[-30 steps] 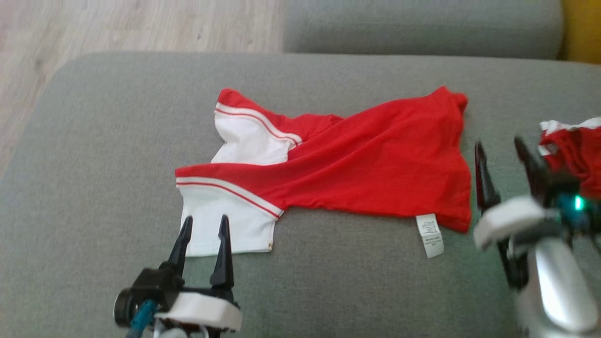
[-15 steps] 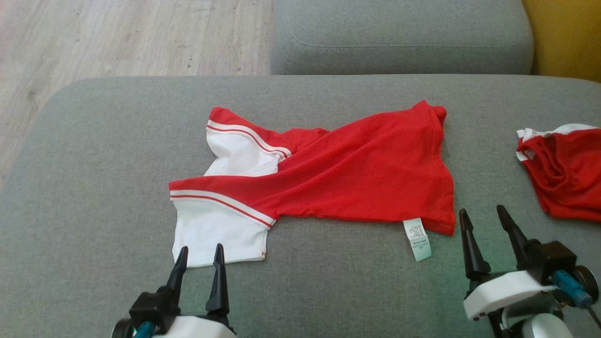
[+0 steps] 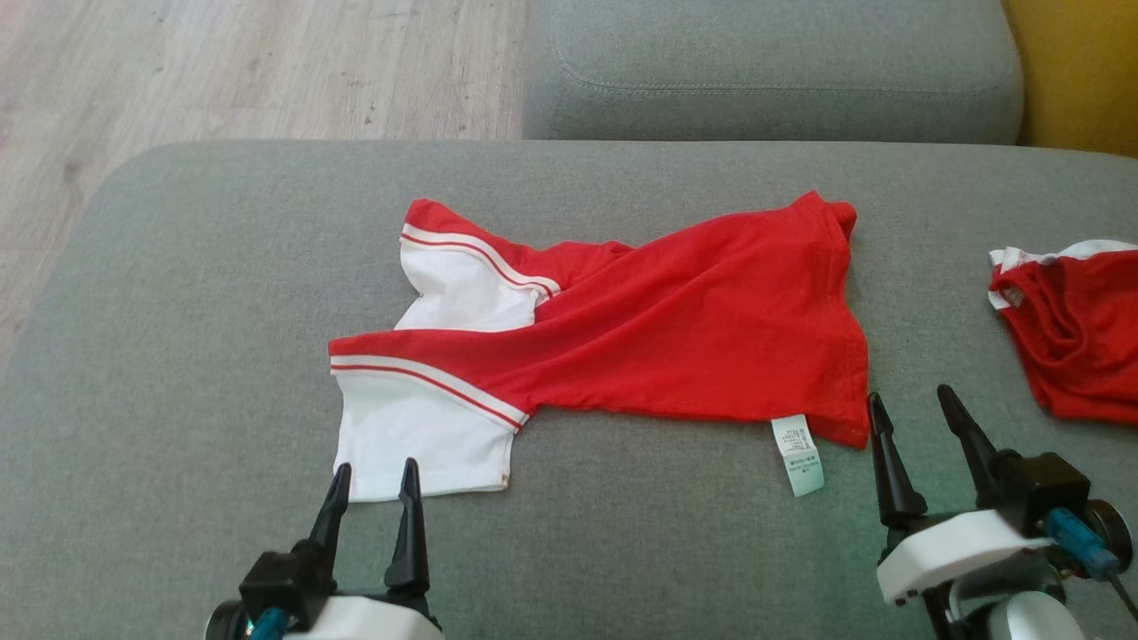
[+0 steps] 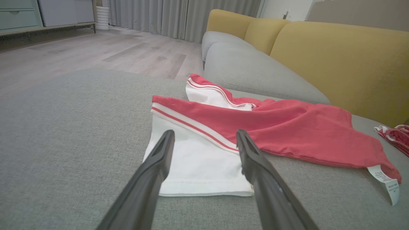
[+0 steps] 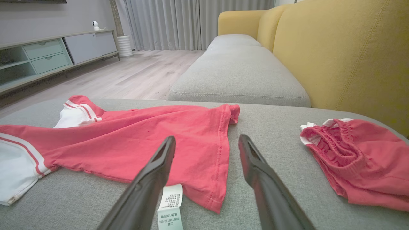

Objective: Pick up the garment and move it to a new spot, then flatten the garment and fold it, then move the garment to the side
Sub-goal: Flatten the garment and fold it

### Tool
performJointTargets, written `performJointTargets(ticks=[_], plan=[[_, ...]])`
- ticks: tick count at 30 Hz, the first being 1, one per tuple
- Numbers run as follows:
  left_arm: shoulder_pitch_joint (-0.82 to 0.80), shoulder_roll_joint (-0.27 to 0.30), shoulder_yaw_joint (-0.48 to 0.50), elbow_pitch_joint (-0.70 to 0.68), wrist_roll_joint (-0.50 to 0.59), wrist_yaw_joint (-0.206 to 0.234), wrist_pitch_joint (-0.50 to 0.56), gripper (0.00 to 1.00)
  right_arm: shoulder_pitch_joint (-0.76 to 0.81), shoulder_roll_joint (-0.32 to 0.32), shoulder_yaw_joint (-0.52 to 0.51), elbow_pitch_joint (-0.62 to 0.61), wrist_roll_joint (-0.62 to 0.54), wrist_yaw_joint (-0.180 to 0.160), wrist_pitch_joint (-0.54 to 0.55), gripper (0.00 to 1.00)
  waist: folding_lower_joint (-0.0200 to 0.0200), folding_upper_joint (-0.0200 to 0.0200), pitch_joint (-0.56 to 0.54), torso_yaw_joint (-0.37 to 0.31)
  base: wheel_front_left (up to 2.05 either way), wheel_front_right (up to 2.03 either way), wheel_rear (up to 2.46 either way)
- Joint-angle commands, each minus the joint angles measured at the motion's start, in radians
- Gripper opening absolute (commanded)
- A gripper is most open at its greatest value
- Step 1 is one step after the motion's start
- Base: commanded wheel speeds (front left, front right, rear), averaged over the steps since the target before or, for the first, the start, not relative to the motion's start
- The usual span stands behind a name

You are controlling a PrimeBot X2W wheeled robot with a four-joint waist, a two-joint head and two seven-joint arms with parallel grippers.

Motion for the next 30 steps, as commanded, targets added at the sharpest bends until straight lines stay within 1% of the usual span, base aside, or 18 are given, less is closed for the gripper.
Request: performJointTargets(ticks=[1, 9, 13, 16, 22, 26, 30], plan=[[-0.037, 0.016, 0.041, -0.032, -0.009, 0.004, -0.002, 1.0, -0.018, -0.005, 0.023, -0.041, 0.007, -0.001, 0.0, 1.0, 0.0, -0.0001, 0.001, 0.0, 0.0, 0.0, 0.0], [-0.054, 0.03, 0.053, -0.028, -0.01, 0.015, 0.005, 1.0, -0.026, -0.005, 0.024, -0.047, 0.01, -0.001, -0.004, 1.0, 0.0, -0.0001, 0.027, -0.006, 0.0, 0.0, 0.0], [-0.09, 0.044, 0.066, 0.041, -0.024, 0.043, 0.084, 1.0, -0.039, -0.005, 0.033, -0.049, 0.007, -0.001, 0.001, 1.0, 0.0, -0.0001, 0.06, -0.017, 0.0, 0.0, 0.0], [-0.117, 0.036, 0.077, 0.095, -0.06, 0.038, 0.131, 1.0, -0.053, -0.005, 0.05, -0.049, 0.004, -0.001, 0.007, 1.0, 0.0, -0.0001, 0.093, -0.035, 0.0, 0.0, 0.0], [-0.152, 0.028, 0.099, 0.173, -0.086, 0.061, 0.168, 1.0, -0.071, -0.005, 0.053, -0.046, -0.006, -0.001, 0.008, 1.0, 0.0, -0.0001, 0.135, -0.051, 0.0, 0.0, 0.0], [-0.164, 0.022, 0.1, 0.201, -0.096, 0.058, 0.175, 1.0, -0.079, -0.005, 0.051, -0.041, -0.009, -0.001, 0.007, 1.0, 0.0, -0.0001, 0.149, -0.054, 0.0, 0.0, 0.0], [-0.175, 0.013, 0.086, 0.228, -0.102, 0.036, 0.182, 1.0, -0.084, -0.005, 0.052, -0.027, -0.012, -0.001, 0.014, 1.0, 0.0, -0.0001, 0.156, -0.055, 0.0, 0.0, 0.0]])
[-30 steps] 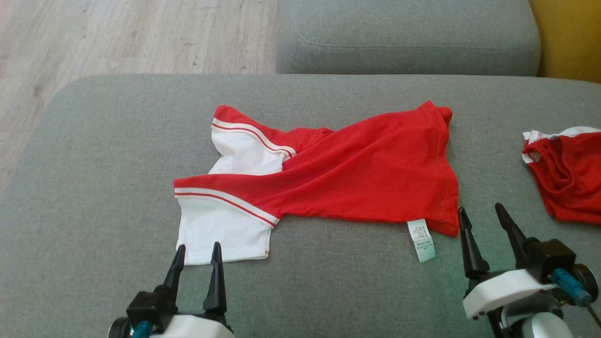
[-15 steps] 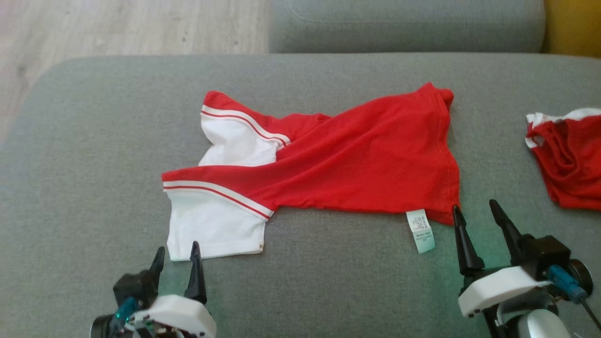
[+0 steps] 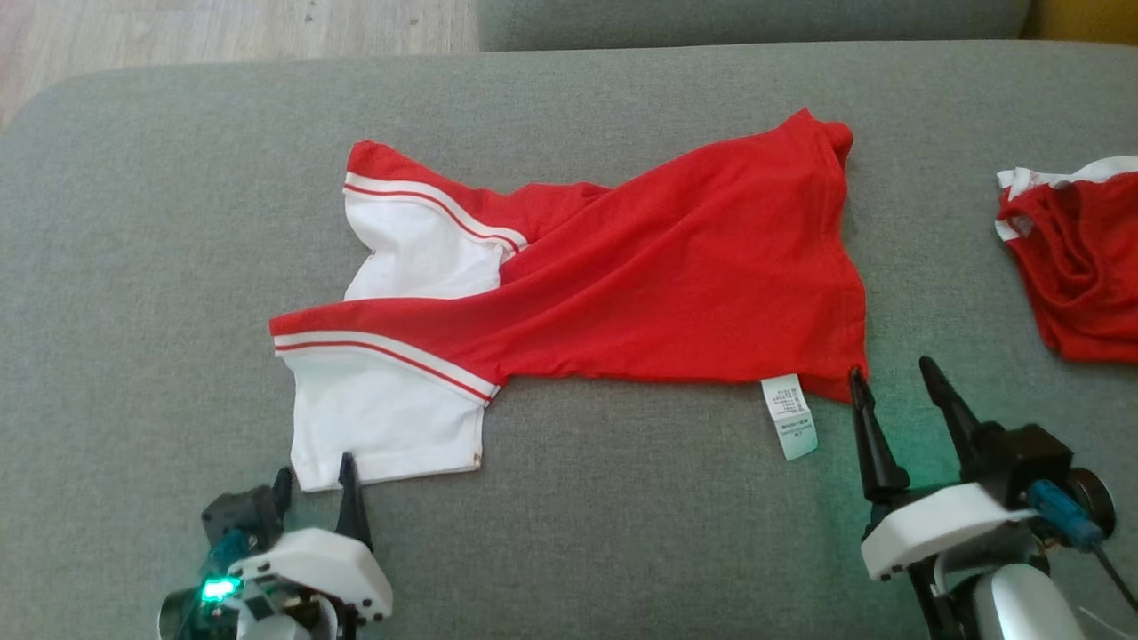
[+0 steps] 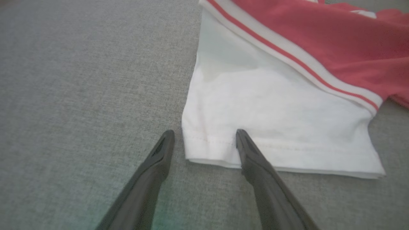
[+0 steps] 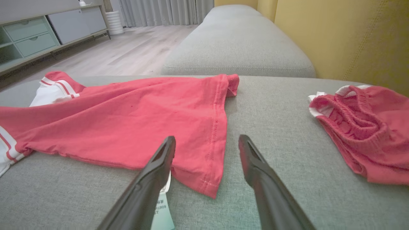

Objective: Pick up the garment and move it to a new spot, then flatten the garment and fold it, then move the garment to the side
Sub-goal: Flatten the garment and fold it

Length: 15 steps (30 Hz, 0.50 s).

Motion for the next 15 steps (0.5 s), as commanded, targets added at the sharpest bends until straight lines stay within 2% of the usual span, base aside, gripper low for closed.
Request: performJointTargets(ticks=[1, 2, 3, 4, 5, 6, 15], plan=[[-0.036, 0.003, 0.027, -0.01, -0.008, -0.006, 0.004, 1.0, -0.033, -0.005, 0.021, -0.025, -0.009, -0.001, 0.007, 1.0, -0.0001, 0.0, 0.001, 0.001, 0.0, 0.0, 0.0], [-0.039, 0.0, 0.023, -0.005, -0.008, -0.01, 0.004, 1.0, -0.034, -0.005, 0.02, -0.019, -0.013, -0.001, 0.012, 1.0, -0.0001, 0.0, 0.002, 0.002, 0.0, 0.0, 0.0], [-0.042, -0.003, 0.018, -0.001, -0.007, -0.016, 0.005, 0.73, -0.035, -0.005, 0.015, -0.011, -0.014, -0.001, 0.017, 1.0, -0.0001, 0.0, 0.001, 0.002, 0.0, 0.0, 0.0], [-0.046, -0.006, 0.014, 0.002, -0.007, -0.021, 0.003, 0.38, -0.036, -0.005, 0.007, -0.002, -0.014, -0.001, 0.023, 1.0, -0.0001, 0.0, 0.001, 0.004, 0.0, 0.0, 0.0], [-0.049, -0.01, 0.011, 0.002, -0.007, -0.025, -0.002, 0.14, -0.037, -0.005, 0.0, 0.007, -0.016, -0.001, 0.03, 1.0, -0.0001, 0.0, 0.001, 0.005, 0.0, 0.0, 0.0], [-0.051, -0.013, 0.008, 0.002, -0.006, -0.029, -0.007, 0.0, -0.038, -0.005, -0.007, 0.017, -0.018, -0.001, 0.035, 1.0, -0.0001, 0.0, 0.001, 0.007, 0.0, 0.0, 0.0], [-0.059, -0.005, 0.026, -0.047, 0.017, -0.019, -0.112, 0.0, -0.104, -0.005, -0.047, 0.138, -0.027, -0.001, 0.025, 1.0, -0.0001, 0.0, -0.005, 0.039, 0.0, 0.0, 0.0]])
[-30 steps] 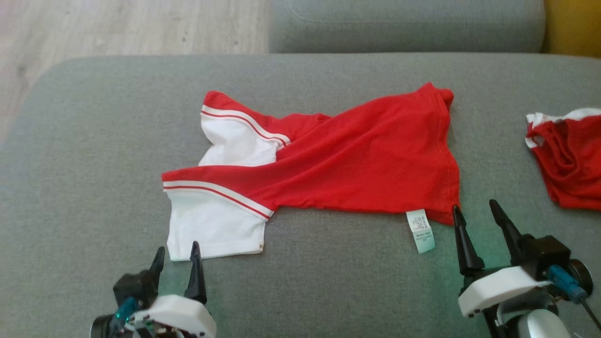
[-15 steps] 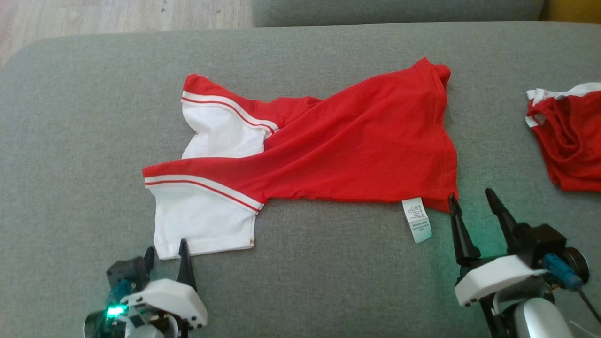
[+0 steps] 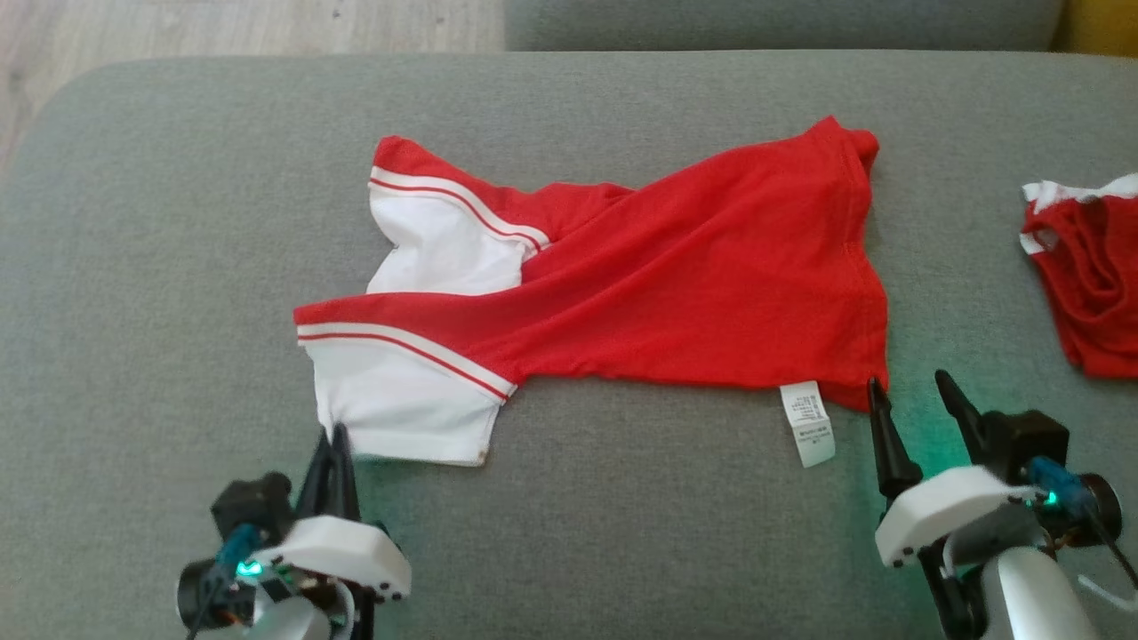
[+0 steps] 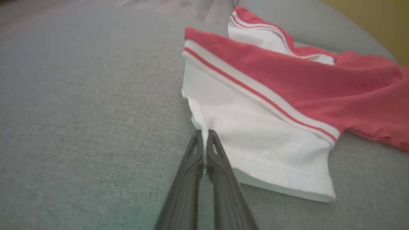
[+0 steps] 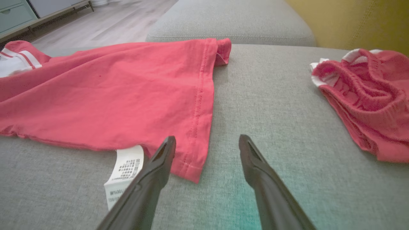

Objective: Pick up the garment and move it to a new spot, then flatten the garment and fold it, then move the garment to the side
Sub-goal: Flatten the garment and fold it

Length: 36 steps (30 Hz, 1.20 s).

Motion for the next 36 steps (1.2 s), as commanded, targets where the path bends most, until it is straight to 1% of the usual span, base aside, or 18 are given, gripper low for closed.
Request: performJointTargets(ticks=[1, 8, 14, 15, 16, 17, 18, 19, 27, 28, 31, 36], plan=[[-0.031, 0.022, 0.045, -0.035, 0.007, 0.009, -0.019, 0.0, -0.037, -0.005, 0.016, -0.018, -0.006, -0.001, -0.014, 1.0, -0.0001, 0.0, -0.001, 0.006, 0.0, 0.0, 0.0], [0.006, 0.052, 0.069, -0.111, 0.013, 0.038, -0.04, 0.0, -0.07, -0.005, 0.011, 0.079, 0.001, -0.001, -0.022, 1.0, -0.0001, 0.0, -0.007, 0.028, 0.0, 0.0, 0.0], [0.037, 0.061, 0.064, -0.159, 0.014, 0.053, -0.033, 0.0, -0.087, -0.005, 0.044, 0.172, 0.009, -0.001, -0.01, 1.0, -0.0001, 0.0, -0.012, 0.034, 0.0, 0.0, 0.0], [0.04, 0.062, 0.062, -0.165, 0.015, 0.054, -0.032, 0.0, -0.092, -0.005, 0.052, 0.186, 0.011, -0.001, -0.006, 0.68, -0.0001, 0.0, -0.012, 0.033, 0.0, 0.0, 0.0], [0.042, 0.062, 0.061, -0.172, 0.015, 0.055, -0.031, 0.0, -0.097, -0.005, 0.062, 0.2, 0.014, -0.001, 0.003, 0.39, -0.0001, 0.0, -0.013, 0.033, 0.0, 0.0, 0.0], [0.044, 0.063, 0.059, -0.177, 0.015, 0.056, -0.031, 0.0, -0.101, -0.005, 0.072, 0.212, 0.022, -0.001, 0.009, 0.21, -0.0001, 0.0, -0.013, 0.032, 0.0, 0.0, 0.0], [0.045, 0.063, 0.058, -0.182, 0.015, 0.056, -0.03, 0.0, -0.106, -0.005, 0.08, 0.222, 0.034, -0.001, 0.013, 0.06, -0.0001, 0.0, -0.013, 0.031, 0.0, 0.0, 0.0], [0.045, 0.064, 0.056, -0.186, 0.017, 0.057, -0.031, 0.0, -0.112, -0.005, 0.087, 0.228, 0.044, -0.001, 0.008, 0.0, -0.0001, 0.0, -0.013, 0.03, 0.0, 0.0, 0.0], [0.036, 0.072, 0.053, -0.222, 0.026, 0.061, -0.038, 0.0, -0.164, -0.005, 0.076, 0.227, 0.068, -0.001, -0.072, 0.0, -0.0001, 0.0, -0.02, 0.019, 0.0, 0.0, 0.0], [0.026, 0.077, 0.056, -0.244, 0.029, 0.058, -0.042, 0.0, -0.18, -0.005, 0.066, 0.209, 0.072, -0.001, -0.098, 0.0, -0.0001, 0.0, -0.031, 0.014, 0.0, 0.0, 0.0], [0.001, 0.085, 0.067, -0.309, 0.04, 0.053, -0.056, 0.0, -0.199, -0.005, 0.043, 0.153, 0.062, -0.001, -0.126, 0.0, -0.0001, 0.0, -0.055, 0.007, 0.0, 0.0, 0.0], [-0.054, 0.12, 0.088, -0.465, 0.062, 0.052, -0.057, 0.0, -0.204, -0.005, 0.002, -0.021, 0.05, -0.001, -0.133, 0.0, -0.0001, 0.0, -0.112, -0.009, 0.0, 0.0, 0.0]])
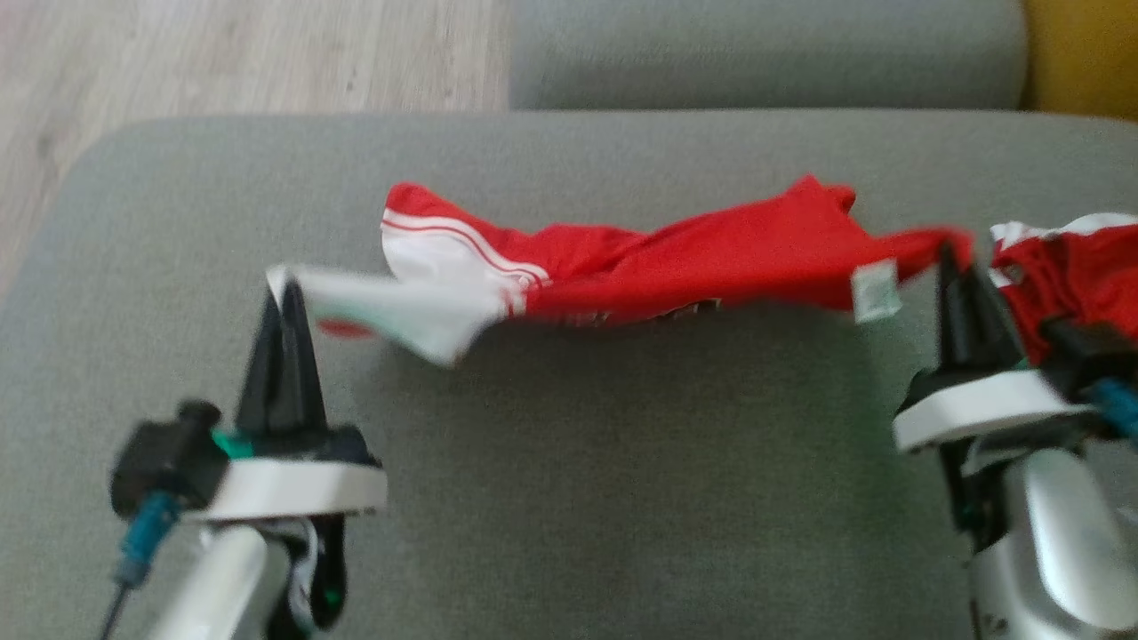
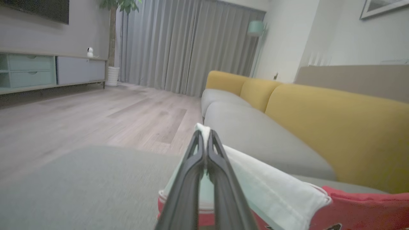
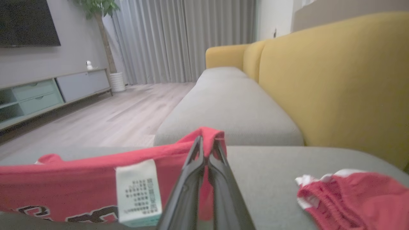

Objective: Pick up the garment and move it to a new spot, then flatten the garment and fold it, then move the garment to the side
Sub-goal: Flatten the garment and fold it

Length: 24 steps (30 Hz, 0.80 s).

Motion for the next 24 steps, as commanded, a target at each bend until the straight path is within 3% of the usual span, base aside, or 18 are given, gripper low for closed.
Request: performJointTargets(ticks=[1, 10, 15, 20, 24], plan=[[-0.069, 0.038, 0.048, -0.061, 0.016, 0.002, -0.001, 0.0, -0.03, -0.004, 0.013, -0.069, -0.007, -0.001, 0.0, 0.0, 0.0, 0.0, -0.03, -0.011, 0.0, 0.0, 0.0], [-0.27, 0.174, 0.065, -0.421, 0.139, 0.025, 0.159, 0.0, 0.008, -0.004, -0.059, -0.558, -0.026, -0.001, 0.138, 0.0, 0.0, 0.0, -0.094, -0.043, 0.0, 0.0, 0.0], [-0.418, 0.223, 0.064, -0.532, 0.182, 0.009, 0.275, 0.0, 0.005, -0.004, -0.104, -0.777, -0.057, -0.001, 0.236, 0.0, 0.0, 0.0, -0.088, -0.053, 0.0, 0.0, 0.0], [-0.542, 0.234, 0.052, -0.507, 0.176, -0.027, 0.354, 0.0, -0.014, -0.004, -0.126, -0.858, -0.049, -0.001, 0.317, 0.0, 0.0, 0.0, -0.047, -0.059, 0.0, 0.0, 0.0], [-0.663, 0.225, 0.035, -0.385, 0.153, -0.083, 0.384, 0.0, -0.105, -0.004, -0.097, -0.785, -0.055, -0.001, 0.358, 0.0, 0.0, 0.0, 0.052, -0.067, 0.0, 0.0, 0.0]])
